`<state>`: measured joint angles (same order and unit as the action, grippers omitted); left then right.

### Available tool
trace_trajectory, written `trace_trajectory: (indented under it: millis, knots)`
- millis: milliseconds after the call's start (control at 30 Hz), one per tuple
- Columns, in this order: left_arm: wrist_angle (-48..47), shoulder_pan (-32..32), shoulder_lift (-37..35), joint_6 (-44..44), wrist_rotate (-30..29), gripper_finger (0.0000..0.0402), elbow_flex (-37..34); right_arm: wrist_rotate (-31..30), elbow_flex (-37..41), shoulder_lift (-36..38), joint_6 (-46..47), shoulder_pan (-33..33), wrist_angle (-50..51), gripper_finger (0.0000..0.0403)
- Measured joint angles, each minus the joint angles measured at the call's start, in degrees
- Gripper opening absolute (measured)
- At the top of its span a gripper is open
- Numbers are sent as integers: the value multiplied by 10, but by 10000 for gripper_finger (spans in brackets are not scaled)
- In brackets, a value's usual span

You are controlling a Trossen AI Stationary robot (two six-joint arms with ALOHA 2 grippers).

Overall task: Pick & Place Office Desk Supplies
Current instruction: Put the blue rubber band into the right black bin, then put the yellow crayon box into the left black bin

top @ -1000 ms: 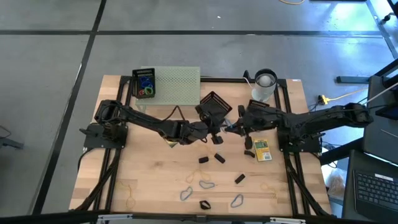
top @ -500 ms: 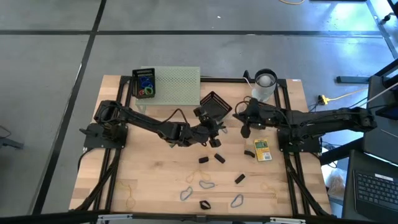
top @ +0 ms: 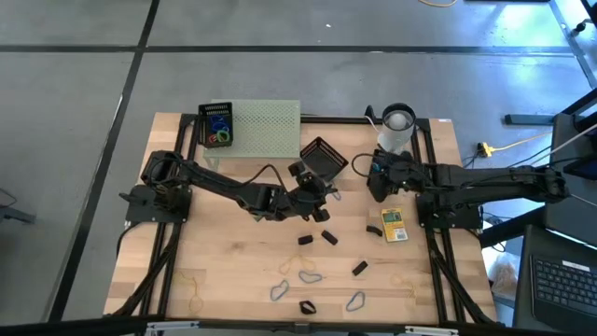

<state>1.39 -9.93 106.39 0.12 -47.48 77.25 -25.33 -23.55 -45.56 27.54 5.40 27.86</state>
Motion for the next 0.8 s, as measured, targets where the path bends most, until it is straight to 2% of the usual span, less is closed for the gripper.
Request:
trace_trajectory:
  millis: [100,333,667,800]
  knots:
    - [0,0,0,0,0,153,0,-13,0,-4,27,15,43,6]
    - [0,0,0,0,0,153,0,-31,0,-9,29,39,43,41]
    - [0,0,0,1,0,152,0,-43,0,-9,66,41,43,133]
    - [-9,0,0,2,0,152,0,-41,0,-9,66,41,43,157]
